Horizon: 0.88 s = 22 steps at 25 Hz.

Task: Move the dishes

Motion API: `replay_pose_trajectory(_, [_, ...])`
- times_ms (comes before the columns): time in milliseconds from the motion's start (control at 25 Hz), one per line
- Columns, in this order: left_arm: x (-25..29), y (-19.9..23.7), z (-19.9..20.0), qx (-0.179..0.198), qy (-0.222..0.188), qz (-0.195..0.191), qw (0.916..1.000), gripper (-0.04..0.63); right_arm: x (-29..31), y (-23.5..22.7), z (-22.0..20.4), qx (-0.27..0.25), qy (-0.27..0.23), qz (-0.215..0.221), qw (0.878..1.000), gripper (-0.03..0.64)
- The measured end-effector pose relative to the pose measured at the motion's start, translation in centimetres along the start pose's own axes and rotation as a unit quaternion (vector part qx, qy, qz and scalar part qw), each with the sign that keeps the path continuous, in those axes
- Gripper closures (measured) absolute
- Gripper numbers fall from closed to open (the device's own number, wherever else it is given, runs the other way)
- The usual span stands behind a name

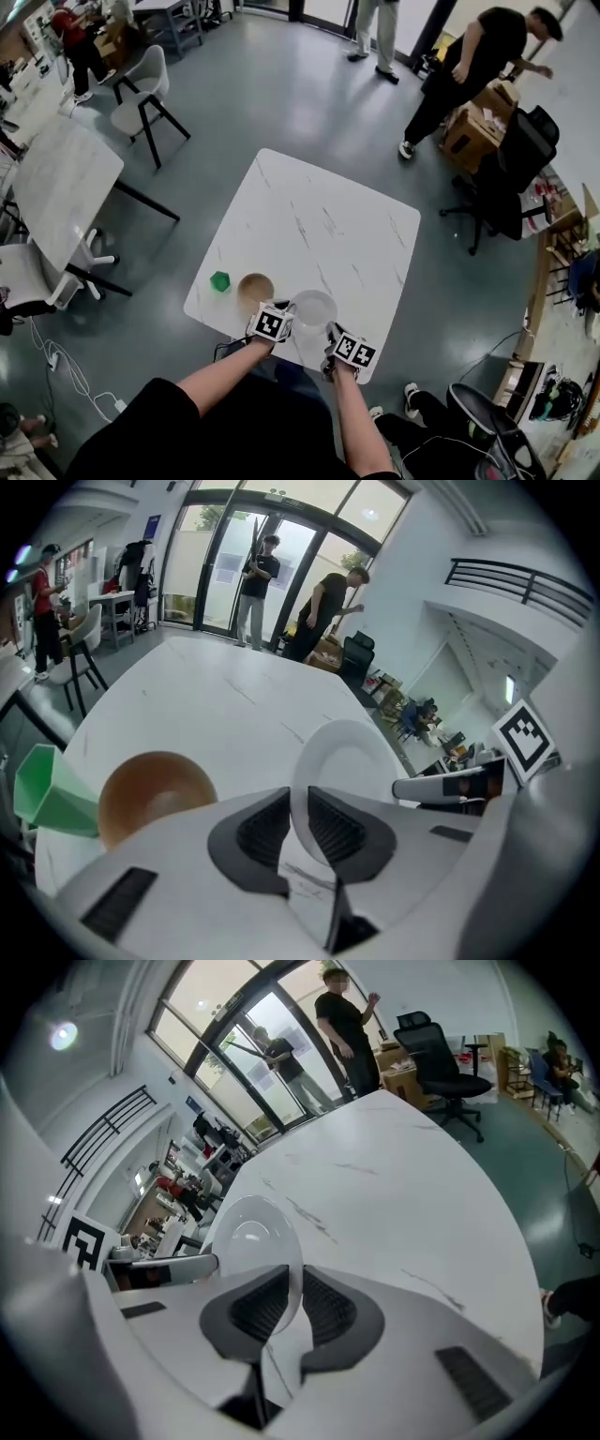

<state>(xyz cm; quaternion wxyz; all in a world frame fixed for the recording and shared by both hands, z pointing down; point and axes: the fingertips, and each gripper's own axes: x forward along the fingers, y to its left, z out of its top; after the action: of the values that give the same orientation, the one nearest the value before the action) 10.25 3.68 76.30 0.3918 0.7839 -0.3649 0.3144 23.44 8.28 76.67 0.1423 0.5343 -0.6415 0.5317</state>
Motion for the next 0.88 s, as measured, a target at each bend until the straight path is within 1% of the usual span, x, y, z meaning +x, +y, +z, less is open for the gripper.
replay_pose_trajectory(120, [1.2, 0.6, -0.7, -0.006, 0.002, 0.029, 0.9996, 0.525, 1.4, -0.9, -0.3, -0.022, 0.031, 0.014, 0.999, 0.558])
replay_pose_trajectory(200, [1.8, 1.1, -1.2, 0.006, 0.009, 0.050, 0.9987, 0.525, 2.5, -1.4, -0.4, -0.041, 0.052, 0.017, 0.998, 0.558])
replay_pose_trajectory(280, [2.8, 1.6, -1.5, 0.015, 0.007, 0.062, 0.9980, 0.525, 3.4, -1.9, -0.6, -0.049, 0.073, 0.018, 0.996, 0.558])
replay_pose_trajectory(360, [3.4, 2.0, -1.7, 0.008, 0.010, 0.067, 0.9976, 0.525, 4.1, -2.3, -0.9, -0.048, 0.086, 0.021, 0.995, 0.558])
replay_pose_trajectory(480, [3.7, 2.4, -2.3, -0.008, 0.028, 0.081, 0.9963, 0.525, 4.8, -2.6, -1.3, -0.050, 0.101, 0.023, 0.993, 0.558])
replay_pose_trajectory(680, [5.4, 3.3, -2.9, -0.026, 0.028, 0.095, 0.9947, 0.525, 5.7, -3.0, -1.9, -0.079, 0.116, 0.027, 0.990, 0.558])
replay_pose_trajectory(800, [5.3, 3.5, -3.1, -0.037, 0.037, 0.108, 0.9928, 0.525, 6.1, -3.2, -2.0, -0.074, 0.119, 0.034, 0.989, 0.558])
replay_pose_trajectory(880, [5.3, 3.7, -2.9, -0.037, 0.037, 0.114, 0.9921, 0.525, 6.3, -3.2, -2.0, -0.074, 0.120, 0.040, 0.989, 0.558])
